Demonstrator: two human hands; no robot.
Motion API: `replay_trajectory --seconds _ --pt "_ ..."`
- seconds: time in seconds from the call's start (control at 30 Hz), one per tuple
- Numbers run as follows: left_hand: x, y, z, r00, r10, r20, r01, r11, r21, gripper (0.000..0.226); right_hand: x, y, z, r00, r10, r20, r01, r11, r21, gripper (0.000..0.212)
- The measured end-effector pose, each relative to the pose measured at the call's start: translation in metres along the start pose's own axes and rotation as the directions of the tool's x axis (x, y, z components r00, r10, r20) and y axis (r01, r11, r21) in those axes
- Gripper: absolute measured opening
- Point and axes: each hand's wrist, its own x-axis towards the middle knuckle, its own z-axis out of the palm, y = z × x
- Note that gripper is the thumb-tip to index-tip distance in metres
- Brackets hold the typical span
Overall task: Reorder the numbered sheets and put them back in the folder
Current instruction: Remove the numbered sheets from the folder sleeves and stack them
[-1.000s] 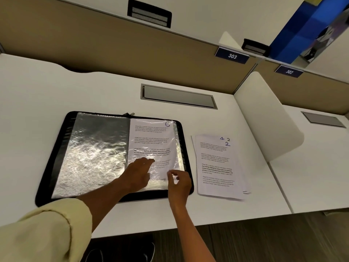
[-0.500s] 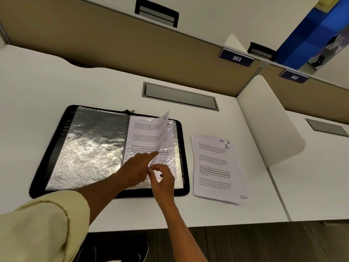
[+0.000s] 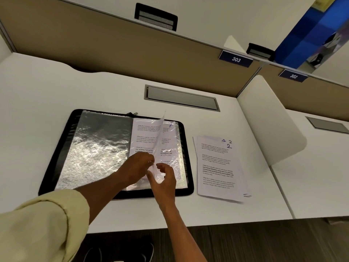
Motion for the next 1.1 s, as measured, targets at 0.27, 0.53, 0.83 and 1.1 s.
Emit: replay_trajectory --seconds 0.27,0.53,0.83,1.1 --pt "-0.002 0.0 -0.016 1.0 0.025 0.01 -0.025 1.0 -0.001 0.015 -0.011 0.008 0.007 0.995 0.061 -0.074 -0.062 0.998 -0.015 0.038" --pt "-0.007 0.007 -0.017 0.996 -0.019 0.083 0.03 0.99 -0.137 0.069 -0.013 -0.004 0.004 0.972 0.136 -0.192 -0.123 0.989 0.078 0.021" --pt "-0.002 0.014 -0.001 0.977 0.035 0.212 -0.006 0.991 -0.135 0.046 -0.015 -0.005 -0.001 0.941 0.234 -0.246 -0.195 0.965 0.174 0.026" --pt "0.003 0.022 0.001 0.971 0.04 0.236 -0.013 0.993 -0.116 0.01 -0.016 0.003 -0.009 0.944 0.22 -0.245 -0.181 0.969 0.17 0.028"
